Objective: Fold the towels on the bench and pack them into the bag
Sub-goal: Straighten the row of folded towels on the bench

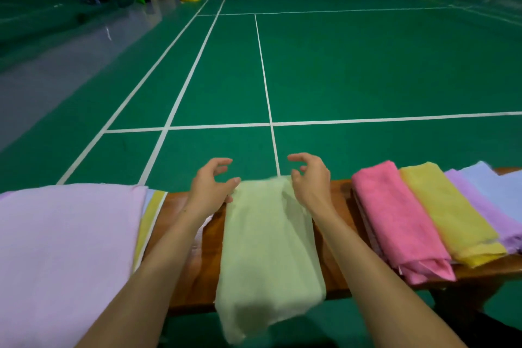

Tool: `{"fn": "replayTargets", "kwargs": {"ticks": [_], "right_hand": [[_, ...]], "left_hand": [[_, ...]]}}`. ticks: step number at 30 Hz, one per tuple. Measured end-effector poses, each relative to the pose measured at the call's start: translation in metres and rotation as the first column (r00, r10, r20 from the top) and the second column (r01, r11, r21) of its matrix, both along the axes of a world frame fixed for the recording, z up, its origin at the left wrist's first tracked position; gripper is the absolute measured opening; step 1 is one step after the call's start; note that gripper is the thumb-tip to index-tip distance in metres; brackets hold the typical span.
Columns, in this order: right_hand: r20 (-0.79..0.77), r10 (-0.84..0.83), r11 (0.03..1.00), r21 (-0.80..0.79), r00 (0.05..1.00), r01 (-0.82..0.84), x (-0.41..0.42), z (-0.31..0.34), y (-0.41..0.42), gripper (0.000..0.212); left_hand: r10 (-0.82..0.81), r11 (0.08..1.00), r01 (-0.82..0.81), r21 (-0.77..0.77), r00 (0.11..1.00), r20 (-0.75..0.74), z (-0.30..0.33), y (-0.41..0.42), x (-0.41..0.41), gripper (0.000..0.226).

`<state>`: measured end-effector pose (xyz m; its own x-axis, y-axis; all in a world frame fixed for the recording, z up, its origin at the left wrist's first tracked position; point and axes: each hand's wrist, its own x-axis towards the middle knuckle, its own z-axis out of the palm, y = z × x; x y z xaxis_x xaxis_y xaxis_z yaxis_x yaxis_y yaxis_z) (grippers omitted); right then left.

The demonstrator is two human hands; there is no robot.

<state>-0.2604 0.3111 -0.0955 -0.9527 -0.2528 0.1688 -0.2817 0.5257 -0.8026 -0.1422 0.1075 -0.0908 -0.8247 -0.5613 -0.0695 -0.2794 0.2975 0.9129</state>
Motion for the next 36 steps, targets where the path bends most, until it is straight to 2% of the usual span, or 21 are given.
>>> {"fn": "replayTargets", "kwargs": {"ticks": [3, 6, 10, 13, 18, 22, 27, 30, 36], "right_hand": [[0.024, 0.025, 0.999, 0.032, 0.999, -0.026, 0.001, 0.003, 0.015, 0.041], [0.057, 0.120, 0.992, 0.031, 0.991, -0.121, 0.016, 0.005, 0.038, 0.035], [0.141, 0.233, 0.972, -0.042, 0.962, -0.229, 0.045, -0.001, 0.068, 0.028], [0.157, 0.333, 0.943, -0.034, 0.930, -0.332, 0.072, -0.004, 0.089, 0.024], [0.219, 0.511, 0.855, -0.027, 0.831, -0.519, 0.112, -0.009, 0.112, 0.016], [0.194, 0.619, 0.766, 0.064, 0.761, -0.639, 0.126, -0.013, 0.112, 0.019], [0.196, 0.619, 0.752, 0.131, 0.761, -0.646, 0.112, -0.015, 0.099, 0.021], [0.184, 0.641, 0.717, 0.203, 0.745, -0.667, 0.100, -0.021, 0.093, 0.028], [0.208, 0.720, 0.563, 0.382, 0.662, -0.733, 0.089, -0.016, 0.100, 0.058]], "left_hand": [[-0.075, 0.997, 0.075, -0.036, 0.997, 0.008, 0.007, 0.002, 0.010, 0.040], [-0.128, 0.991, 0.128, -0.040, 0.992, -0.015, 0.016, 0.010, 0.028, 0.031], [-0.236, 0.970, 0.235, -0.064, 0.972, -0.007, 0.032, 0.025, 0.060, 0.025], [-0.372, 0.923, 0.375, -0.087, 0.927, 0.045, 0.037, 0.040, 0.089, 0.026], [-0.557, 0.792, 0.593, -0.148, 0.800, 0.223, 0.021, 0.050, 0.135, 0.023], [-0.561, 0.718, 0.642, -0.270, 0.763, 0.322, 0.012, 0.051, 0.142, 0.024], [-0.517, 0.681, 0.643, -0.349, 0.761, 0.392, 0.005, 0.042, 0.130, 0.029], [-0.516, 0.616, 0.683, -0.394, 0.727, 0.454, 0.005, 0.041, 0.124, 0.036], [-0.515, 0.514, 0.749, -0.419, 0.660, 0.548, 0.004, 0.031, 0.122, 0.067]]}}
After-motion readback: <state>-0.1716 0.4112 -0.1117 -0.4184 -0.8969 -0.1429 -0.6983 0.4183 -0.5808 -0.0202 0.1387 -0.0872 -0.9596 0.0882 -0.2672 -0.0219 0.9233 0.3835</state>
